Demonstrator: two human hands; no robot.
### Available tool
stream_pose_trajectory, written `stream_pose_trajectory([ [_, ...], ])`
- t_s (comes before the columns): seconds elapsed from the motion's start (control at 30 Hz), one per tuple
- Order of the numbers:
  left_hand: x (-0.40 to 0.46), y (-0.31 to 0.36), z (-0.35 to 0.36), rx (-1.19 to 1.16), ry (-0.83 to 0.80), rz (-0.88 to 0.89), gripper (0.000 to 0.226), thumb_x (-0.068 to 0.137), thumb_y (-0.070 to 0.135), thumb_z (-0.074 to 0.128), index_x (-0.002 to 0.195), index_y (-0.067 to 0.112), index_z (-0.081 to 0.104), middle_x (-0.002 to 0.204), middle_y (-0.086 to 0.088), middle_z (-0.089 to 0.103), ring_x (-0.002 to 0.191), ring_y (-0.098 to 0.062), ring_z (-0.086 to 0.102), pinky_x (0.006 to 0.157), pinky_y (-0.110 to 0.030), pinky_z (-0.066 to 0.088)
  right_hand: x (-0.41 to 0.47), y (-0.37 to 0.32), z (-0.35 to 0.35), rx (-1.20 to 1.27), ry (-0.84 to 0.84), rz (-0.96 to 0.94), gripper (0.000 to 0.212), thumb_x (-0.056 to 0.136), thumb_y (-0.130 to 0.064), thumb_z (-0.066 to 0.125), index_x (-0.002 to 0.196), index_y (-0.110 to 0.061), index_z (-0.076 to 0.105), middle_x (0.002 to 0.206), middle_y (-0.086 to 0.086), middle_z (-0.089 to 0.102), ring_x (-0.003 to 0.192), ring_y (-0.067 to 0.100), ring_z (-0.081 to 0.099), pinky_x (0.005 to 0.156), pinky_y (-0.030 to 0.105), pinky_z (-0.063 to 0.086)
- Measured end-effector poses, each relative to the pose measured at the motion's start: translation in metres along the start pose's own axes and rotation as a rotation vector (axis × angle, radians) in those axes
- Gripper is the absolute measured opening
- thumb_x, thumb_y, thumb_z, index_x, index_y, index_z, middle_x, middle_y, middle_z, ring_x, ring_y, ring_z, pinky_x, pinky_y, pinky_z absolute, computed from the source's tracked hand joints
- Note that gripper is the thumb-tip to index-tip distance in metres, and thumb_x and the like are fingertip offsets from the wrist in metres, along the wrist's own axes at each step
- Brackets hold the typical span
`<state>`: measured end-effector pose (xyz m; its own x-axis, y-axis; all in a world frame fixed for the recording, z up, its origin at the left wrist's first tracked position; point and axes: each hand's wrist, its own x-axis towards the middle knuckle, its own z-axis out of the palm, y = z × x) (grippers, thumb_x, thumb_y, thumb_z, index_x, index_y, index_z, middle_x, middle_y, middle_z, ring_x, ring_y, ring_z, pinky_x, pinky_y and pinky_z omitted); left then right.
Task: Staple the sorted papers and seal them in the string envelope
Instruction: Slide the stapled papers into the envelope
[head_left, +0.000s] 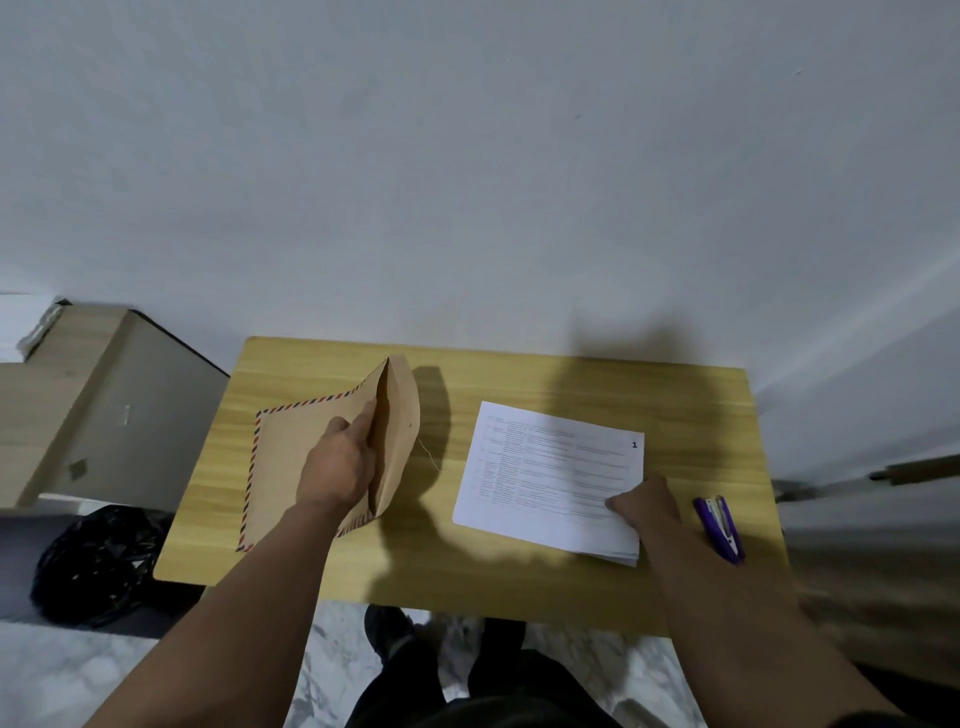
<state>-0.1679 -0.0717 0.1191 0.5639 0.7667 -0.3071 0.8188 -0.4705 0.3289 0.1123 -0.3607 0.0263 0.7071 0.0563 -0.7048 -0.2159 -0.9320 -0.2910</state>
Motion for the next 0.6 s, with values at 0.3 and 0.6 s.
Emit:
stream_pose_trajectory([
  [0.3, 0.006, -0.003, 0.002, 0.038, -0.014, 0.015, 0.059, 0.111, 0.024, 0.041, 0.167, 0.032, 0.025, 0.120, -0.017, 0.055, 0.099, -0.040, 0.061, 0.092, -0.050, 0.056, -0.004, 0.009, 0.021, 0.098, 0.086, 0.158, 0.074, 0.073, -0.032, 0.093, 0.127, 0.000, 0.053, 0.123, 0.019, 0.066, 0.109, 0.038, 0.066, 0.077, 0.041, 0.054],
  [0.6, 0.006, -0.004, 0.006, 0.042, -0.023, 0.014, 0.057, 0.112, 0.026, 0.040, 0.166, 0.034, 0.025, 0.120, -0.015, 0.055, 0.101, -0.039, 0.062, 0.095, -0.052, 0.056, -0.004, 0.011, 0.020, 0.154, 0.119, 0.196, 0.069, 0.075, -0.020, 0.091, 0.127, -0.003, 0.049, 0.119, 0.020, 0.066, 0.104, 0.039, 0.066, 0.070, 0.040, 0.051],
])
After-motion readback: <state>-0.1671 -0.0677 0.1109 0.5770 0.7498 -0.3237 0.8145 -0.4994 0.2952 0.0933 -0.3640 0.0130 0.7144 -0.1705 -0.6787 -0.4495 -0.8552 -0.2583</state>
